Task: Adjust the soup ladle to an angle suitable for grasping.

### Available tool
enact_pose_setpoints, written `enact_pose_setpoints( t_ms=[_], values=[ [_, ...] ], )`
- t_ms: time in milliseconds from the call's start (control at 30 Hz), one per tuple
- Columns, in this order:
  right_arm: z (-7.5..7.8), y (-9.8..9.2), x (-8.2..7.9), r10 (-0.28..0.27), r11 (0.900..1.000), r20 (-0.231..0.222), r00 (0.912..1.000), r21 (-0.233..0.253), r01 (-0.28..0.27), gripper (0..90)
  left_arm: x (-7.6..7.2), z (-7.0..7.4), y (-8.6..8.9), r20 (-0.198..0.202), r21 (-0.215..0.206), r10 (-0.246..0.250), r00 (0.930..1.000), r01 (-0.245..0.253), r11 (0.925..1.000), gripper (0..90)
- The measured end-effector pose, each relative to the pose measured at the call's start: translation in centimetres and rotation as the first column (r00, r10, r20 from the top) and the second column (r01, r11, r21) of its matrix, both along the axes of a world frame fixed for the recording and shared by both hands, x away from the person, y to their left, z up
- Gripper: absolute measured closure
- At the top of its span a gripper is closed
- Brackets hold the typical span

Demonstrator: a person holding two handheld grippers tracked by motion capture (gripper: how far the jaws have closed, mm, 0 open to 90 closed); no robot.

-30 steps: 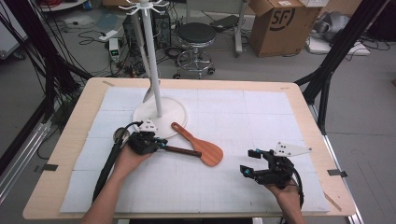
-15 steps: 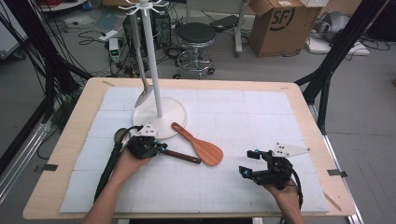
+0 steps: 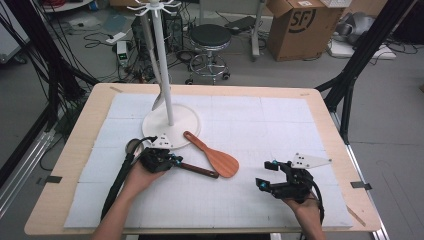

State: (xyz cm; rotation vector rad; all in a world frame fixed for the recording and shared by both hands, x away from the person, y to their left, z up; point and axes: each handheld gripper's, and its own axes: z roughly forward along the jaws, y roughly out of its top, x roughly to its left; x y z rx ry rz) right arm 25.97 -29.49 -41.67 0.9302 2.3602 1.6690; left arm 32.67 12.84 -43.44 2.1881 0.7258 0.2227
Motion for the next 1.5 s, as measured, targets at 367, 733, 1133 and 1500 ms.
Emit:
enact_pose_setpoints(
  t_ms=[367, 733, 1133, 1500],
  values=[
    [0.0, 0.0, -0.1, 0.001, 1.000, 0.001, 1.0000, -0.009, -0.001, 22.4, -1.2, -0.1, -2.4, 0.003, -0.014, -0.062, 0.9981, 0.062, 0.9980, 89.3],
    [-0.1, -0.2, -0.1, 0.000, 1.000, 0.004, 1.0000, -0.012, 0.001, 22.4, -1.7, -0.2, -4.1, 0.011, -0.014, -0.106, 0.9943, 0.107, 0.9942, 89.4],
    [-0.3, -0.3, -0.2, 0.001, 1.000, -0.002, 1.0000, -0.021, -0.001, 22.4, -0.4, 0.0, -2.0, 0.010, 0.013, -0.030, 0.9995, 0.030, 0.9995, 89.3],
    [-0.4, -0.1, -0.3, 0.009, 1.000, -0.002, 1.0000, -0.024, -0.009, 22.5, 0.2, 0.1, 0.9, -0.003, 0.019, 0.035, 0.9994, -0.035, 0.9992, 89.3]
  ],
)
